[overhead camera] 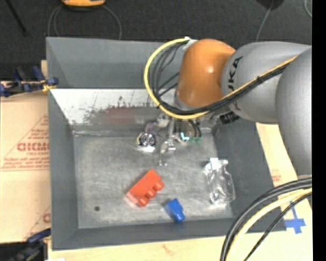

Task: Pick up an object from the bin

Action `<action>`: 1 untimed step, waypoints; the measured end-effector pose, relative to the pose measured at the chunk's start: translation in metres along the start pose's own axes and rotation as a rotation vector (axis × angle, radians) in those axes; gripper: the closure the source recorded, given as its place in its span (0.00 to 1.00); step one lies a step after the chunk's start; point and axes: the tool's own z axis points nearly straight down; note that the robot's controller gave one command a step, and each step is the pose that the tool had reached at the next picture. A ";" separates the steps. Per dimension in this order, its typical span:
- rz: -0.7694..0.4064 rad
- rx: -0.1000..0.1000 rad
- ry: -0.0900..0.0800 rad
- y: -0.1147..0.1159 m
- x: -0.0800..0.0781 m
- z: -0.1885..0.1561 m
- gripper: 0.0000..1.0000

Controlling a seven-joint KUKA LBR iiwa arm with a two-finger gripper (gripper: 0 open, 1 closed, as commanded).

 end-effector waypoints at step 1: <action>-0.335 0.001 -0.001 0.017 0.060 0.053 0.00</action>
Offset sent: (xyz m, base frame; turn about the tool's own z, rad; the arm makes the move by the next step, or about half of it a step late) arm -0.0592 0.0174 -0.0514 -0.3356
